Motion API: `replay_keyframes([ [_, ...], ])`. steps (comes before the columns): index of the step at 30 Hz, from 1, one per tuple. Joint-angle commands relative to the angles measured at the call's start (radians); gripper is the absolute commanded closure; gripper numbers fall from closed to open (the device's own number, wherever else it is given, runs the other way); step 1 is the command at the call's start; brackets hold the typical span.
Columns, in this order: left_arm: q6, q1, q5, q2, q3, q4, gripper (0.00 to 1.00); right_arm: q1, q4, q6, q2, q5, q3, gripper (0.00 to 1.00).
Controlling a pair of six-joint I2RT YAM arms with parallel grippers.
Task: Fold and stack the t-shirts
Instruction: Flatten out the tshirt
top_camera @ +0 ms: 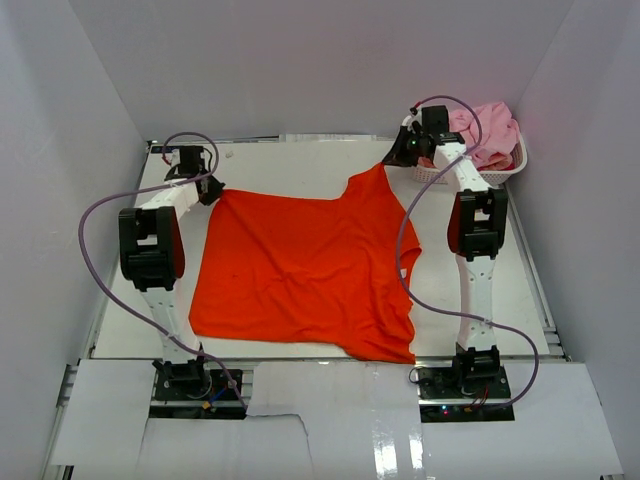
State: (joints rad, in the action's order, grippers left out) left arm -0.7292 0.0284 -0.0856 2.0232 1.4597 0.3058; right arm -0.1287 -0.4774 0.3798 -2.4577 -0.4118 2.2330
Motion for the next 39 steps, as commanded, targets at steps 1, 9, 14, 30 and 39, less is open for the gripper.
replay_keyframes([
  [1, 0.014, 0.019, 0.006, 0.011, 0.047, -0.011, 1.0, -0.003, -0.015, -0.022, -0.024, 0.008, 0.018, 0.92],
  [9, 0.02, 0.028, 0.006, 0.048, 0.074, -0.01, 1.0, 0.003, 0.014, -0.021, -0.087, -0.031, 0.053, 0.92],
  [14, 0.028, 0.034, 0.004, 0.06, 0.076, -0.013, 1.0, 0.001, 0.04, 0.004, -0.139, -0.071, 0.128, 0.92],
  [30, 0.025, 0.09, 0.04, 0.097, 0.143, -0.01, 1.0, -0.003, 0.186, -0.01, -0.106, -0.061, 0.1, 0.92],
  [39, 0.027, 0.096, 0.049, 0.114, 0.171, 0.003, 1.0, -0.048, 0.341, -0.07, -0.119, -0.087, 0.082, 0.92],
])
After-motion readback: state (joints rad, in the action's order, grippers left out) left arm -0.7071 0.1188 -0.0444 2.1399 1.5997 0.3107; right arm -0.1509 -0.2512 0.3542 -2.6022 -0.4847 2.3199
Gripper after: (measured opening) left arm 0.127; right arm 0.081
